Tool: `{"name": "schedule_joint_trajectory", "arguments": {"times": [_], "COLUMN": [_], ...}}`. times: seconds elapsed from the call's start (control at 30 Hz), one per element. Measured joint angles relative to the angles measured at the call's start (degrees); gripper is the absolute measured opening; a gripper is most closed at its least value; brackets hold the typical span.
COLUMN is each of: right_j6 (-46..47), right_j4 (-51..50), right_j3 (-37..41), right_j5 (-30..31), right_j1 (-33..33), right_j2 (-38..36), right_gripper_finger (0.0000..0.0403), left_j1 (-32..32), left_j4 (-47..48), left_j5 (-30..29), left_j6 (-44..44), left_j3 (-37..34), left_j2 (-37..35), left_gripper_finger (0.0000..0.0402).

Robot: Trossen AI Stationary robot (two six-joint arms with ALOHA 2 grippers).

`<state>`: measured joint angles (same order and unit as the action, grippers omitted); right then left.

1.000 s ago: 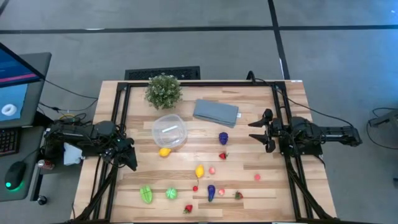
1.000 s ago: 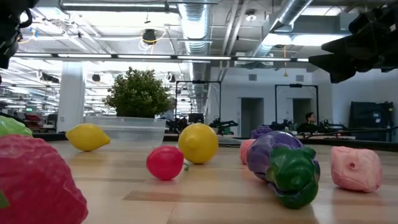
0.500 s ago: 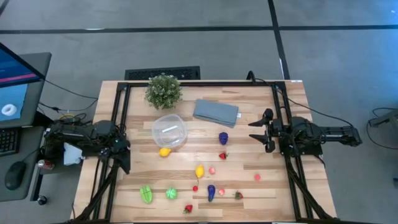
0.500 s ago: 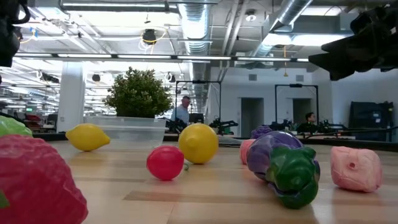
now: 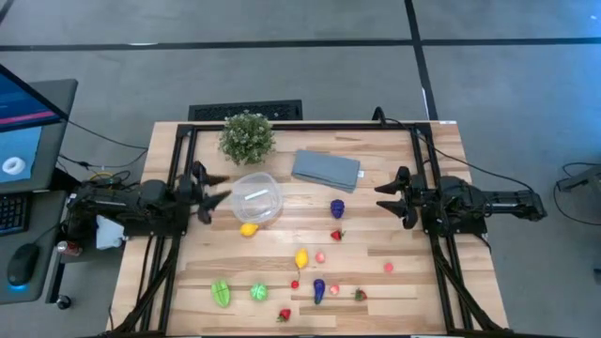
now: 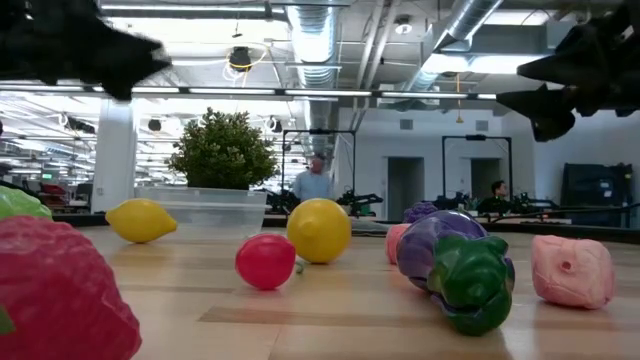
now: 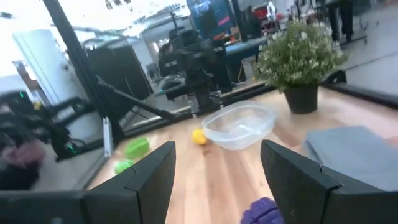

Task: Pick and placing Produce into tupperware
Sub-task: Put the left lemon into the transparent bin

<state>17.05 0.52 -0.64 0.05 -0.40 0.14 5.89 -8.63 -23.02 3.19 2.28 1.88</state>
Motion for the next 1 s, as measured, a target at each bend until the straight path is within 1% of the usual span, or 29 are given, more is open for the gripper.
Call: {"name": "schedule_joint_trajectory", "arguments": {"times": [0.07,0.13,0.2,0.27,0.33,0.4,0.53,0.6,0.67,0.87,0.93,1.0], "right_j6": [1.7,2.4,2.5,2.5,2.5,2.5,2.5,2.5,2.5,2.5,2.5,2.5], "right_j4": [0.2,0.7,1.8,3.0,4.0,5.0,5.7,5.7,5.7,5.6,5.6,5.6], "right_j3": [0.0,0.0,0.0,0.0,0.0,0.0,0.0,0.0,0.0,0.0,0.0,0.0], "right_j5": [0.0,0.0,0.1,0.1,0.1,0.2,0.2,0.2,0.2,0.2,0.2,0.2], "right_j1": [0.0,0.0,0.0,0.0,0.0,0.0,0.0,0.0,0.0,0.0,0.0,0.0], "right_j2": [0.0,0.0,0.0,0.0,0.0,0.0,0.0,0.0,0.0,0.0,0.0,0.0], "right_gripper_finger": [0.0260,0.0260,0.0260,0.0260,0.0260,0.0260,0.0260,0.0260,0.0260,0.0260,0.0260,0.0260], "left_j1": [0.0,0.0,0.0,0.0,0.0,0.1,0.1,0.1,0.1,0.1,0.1,0.1], "left_j4": [1.6,4.6,7.4,8.7,9.0,9.1,9.4,9.5,9.4,5.3,4.4,4.5], "left_j5": [-6.8,-10.1,-10.6,-10.7,-10.7,-9.1,-3.6,1.0,7.8,30.2,33.7,34.1], "left_j6": [7.2,13.9,18.4,20.8,20.5,17.6,10.6,10.9,12.1,5.3,5.1,7.0], "left_j3": [0.0,0.0,0.0,0.1,0.1,0.2,0.2,0.2,0.1,0.0,0.0,0.0], "left_j2": [0.0,0.0,0.0,0.0,0.0,0.0,0.0,0.0,0.0,0.0,0.0,0.0], "left_gripper_finger": [0.0192,0.0192,0.0192,0.0192,0.0192,0.0192,0.0192,0.0192,0.0192,0.0192,0.0192,0.0192]}}
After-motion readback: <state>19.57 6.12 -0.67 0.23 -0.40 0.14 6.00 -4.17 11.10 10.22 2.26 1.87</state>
